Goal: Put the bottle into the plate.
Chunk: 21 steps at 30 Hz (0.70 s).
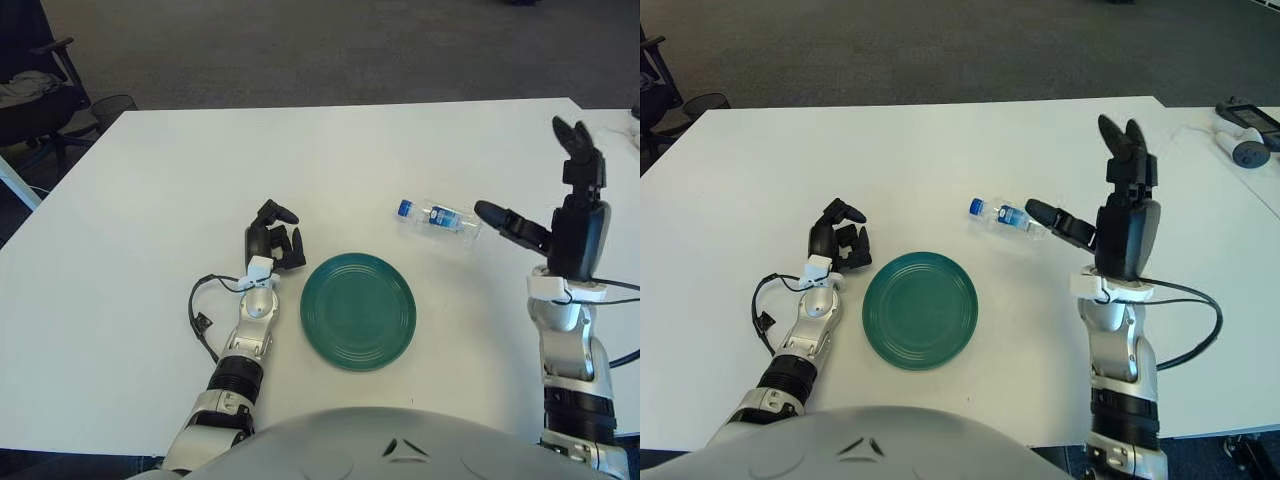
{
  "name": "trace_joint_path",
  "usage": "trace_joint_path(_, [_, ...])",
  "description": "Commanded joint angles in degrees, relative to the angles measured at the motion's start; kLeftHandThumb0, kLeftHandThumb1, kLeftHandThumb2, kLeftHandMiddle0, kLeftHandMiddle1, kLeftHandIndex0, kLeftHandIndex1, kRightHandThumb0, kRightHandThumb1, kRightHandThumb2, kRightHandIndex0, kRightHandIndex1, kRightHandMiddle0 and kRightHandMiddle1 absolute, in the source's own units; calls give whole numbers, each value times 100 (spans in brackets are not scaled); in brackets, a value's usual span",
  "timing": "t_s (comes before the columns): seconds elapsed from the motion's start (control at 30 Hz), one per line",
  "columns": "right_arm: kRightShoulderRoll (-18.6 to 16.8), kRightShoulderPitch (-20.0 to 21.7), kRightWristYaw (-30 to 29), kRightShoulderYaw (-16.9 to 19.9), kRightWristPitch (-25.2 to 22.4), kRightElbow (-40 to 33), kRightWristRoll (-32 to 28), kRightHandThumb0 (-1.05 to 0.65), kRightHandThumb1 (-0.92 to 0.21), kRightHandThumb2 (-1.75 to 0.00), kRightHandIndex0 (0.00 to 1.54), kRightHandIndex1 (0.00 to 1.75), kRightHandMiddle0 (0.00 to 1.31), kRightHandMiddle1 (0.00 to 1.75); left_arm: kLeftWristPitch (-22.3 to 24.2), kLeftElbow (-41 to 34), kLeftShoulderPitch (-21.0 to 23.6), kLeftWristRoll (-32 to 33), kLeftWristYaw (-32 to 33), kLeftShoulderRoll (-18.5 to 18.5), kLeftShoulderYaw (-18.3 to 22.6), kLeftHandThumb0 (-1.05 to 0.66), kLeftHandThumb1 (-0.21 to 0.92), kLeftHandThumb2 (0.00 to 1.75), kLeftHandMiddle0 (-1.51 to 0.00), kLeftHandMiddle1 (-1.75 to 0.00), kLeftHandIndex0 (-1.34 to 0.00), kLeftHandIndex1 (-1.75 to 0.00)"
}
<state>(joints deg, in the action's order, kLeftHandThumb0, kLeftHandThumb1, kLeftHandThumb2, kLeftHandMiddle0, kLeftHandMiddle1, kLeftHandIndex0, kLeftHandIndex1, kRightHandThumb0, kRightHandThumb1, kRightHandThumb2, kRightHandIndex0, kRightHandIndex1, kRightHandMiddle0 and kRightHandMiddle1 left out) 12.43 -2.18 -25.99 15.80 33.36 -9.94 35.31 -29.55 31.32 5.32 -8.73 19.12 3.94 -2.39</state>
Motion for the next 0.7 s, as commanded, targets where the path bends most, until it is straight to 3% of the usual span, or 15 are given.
trace_joint_path(0.0, [253, 199, 32, 16, -32, -96, 93, -97, -92, -20, 12, 2, 0, 50, 160, 835, -636, -54, 6, 54, -21, -50, 22, 143, -126, -175, -68, -175])
trace_joint_path(0.17, [535, 131, 430, 104, -237, -321, -131, -96, -92, -17, 11, 0, 0, 53, 121, 864, -620, -73, 25, 54, -28, -50, 22, 143, -126, -175, -68, -175])
trace_joint_path(0.47, [915, 136, 1430, -50, -655, -433, -775, -95, -89, -13, 7, 0, 0, 48, 154, 925, -582, -37, -52, 24, -21, -50, 23, 142, -125, -175, -68, -175])
trace_joint_path(0.67, [1213, 304, 2581, -477, -1223, -571, -1349, -96, -89, -11, 1, 0, 0, 26, 241, 886, -593, -51, -71, 7, -45, -50, 23, 142, -125, -175, -68, -175])
